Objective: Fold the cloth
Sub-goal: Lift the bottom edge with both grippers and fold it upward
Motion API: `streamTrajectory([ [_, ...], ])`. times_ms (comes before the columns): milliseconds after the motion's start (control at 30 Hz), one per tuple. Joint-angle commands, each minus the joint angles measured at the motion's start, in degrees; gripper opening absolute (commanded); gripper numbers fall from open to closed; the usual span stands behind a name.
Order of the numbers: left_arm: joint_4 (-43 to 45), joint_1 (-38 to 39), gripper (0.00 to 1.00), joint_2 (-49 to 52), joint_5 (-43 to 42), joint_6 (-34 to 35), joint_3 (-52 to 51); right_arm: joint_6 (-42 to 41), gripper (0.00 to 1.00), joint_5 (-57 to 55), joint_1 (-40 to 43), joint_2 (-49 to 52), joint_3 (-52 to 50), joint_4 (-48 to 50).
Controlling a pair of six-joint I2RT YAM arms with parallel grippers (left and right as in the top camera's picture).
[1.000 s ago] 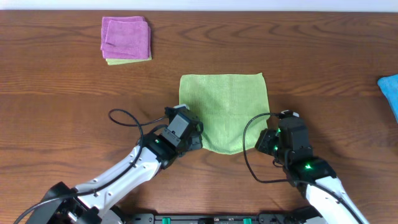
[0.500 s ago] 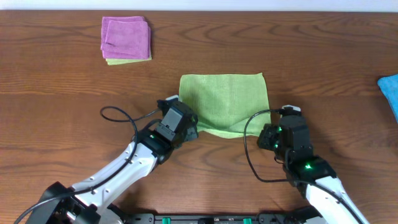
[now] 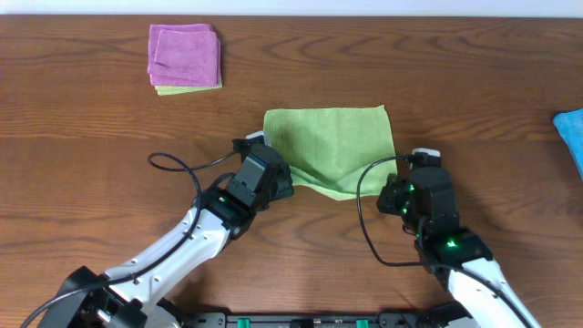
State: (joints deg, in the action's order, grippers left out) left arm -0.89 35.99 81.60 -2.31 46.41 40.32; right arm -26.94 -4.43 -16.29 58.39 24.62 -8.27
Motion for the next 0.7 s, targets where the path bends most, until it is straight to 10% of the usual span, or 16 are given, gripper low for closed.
streamTrajectory([
  [0, 0.5, -0.5, 0.06, -0.7, 3.8, -1.1, 1.1, 0.9, 0.02, -2.5, 0.3, 0.7, 1.2, 0.6],
  [667, 4.2, -2.7, 0.06, 2.4, 5.5, -4.2, 2.8, 8.9, 0.01, -0.7, 2.3, 12.3, 8.1, 1.9],
])
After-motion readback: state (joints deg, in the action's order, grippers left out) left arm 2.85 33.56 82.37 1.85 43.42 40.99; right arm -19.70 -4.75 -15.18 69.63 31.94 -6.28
